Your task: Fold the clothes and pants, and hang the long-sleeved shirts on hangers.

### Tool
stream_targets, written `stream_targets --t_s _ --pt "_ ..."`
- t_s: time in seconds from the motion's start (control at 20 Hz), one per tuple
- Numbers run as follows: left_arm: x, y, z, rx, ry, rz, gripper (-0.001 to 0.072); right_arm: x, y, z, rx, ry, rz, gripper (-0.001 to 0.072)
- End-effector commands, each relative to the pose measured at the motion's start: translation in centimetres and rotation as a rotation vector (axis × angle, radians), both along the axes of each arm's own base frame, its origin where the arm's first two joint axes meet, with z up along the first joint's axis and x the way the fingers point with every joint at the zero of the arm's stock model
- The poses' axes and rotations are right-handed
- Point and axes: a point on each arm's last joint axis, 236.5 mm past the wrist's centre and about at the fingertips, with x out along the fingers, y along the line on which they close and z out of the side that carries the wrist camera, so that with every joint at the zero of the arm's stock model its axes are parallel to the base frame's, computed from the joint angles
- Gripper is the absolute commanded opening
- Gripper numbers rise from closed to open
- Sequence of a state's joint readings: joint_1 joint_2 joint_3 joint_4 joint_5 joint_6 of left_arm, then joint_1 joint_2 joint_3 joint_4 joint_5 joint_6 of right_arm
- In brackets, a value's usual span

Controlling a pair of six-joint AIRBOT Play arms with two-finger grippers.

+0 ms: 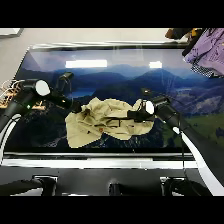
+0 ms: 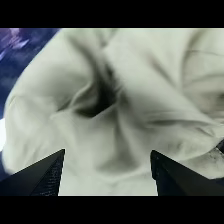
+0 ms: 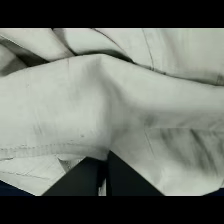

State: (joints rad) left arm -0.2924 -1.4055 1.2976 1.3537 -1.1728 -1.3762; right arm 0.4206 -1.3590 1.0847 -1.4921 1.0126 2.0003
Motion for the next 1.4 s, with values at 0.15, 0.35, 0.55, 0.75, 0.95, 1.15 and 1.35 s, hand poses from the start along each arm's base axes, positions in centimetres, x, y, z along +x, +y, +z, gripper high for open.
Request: stream_targets --t_s 0.15,0.35,0.55,0.75,0.95,1.15,1.35 --pt "-0.8 -3.9 -2.2 0.038 -0.102 -0.278 0.0608 0.0 -0.1 0.8 0.010 -0.009 -0.028 0.0031" --pt "-0.1 -4.3 -3.5 0.035 -0.133 -0.265 0.0605 -0.2 -0.1 1.0 0.014 -0.009 -0.028 0.0031" --pt "3.1 -5.0 -4.3 -0.005 -0.214 -0.154 0.0591 -0.7 -0.3 1.9 0.016 -0.003 -0.048 0.0030" --pt "3.8 -5.1 -6.2 -0.039 -0.166 -0.022 0.0113 -1.1 -0.5 3.3 0.034 -0.017 -0.085 0.0031" --pt "4.3 -5.5 -4.8 -0.065 -0.174 0.007 0.0022 -0.8 -1.0 4.8 0.036 -0.060 -0.102 0.0030" --pt "6.0 -5.2 1.4 -0.083 -0.184 0.007 0.0021 1.9 -3.2 9.6 -0.053 -0.205 -0.088 0.0030" --pt "7.3 -3.1 12.1 -0.081 -0.244 0.054 0.0021 5.1 -4.9 19.4 -0.096 -0.408 -0.119 0.0030"
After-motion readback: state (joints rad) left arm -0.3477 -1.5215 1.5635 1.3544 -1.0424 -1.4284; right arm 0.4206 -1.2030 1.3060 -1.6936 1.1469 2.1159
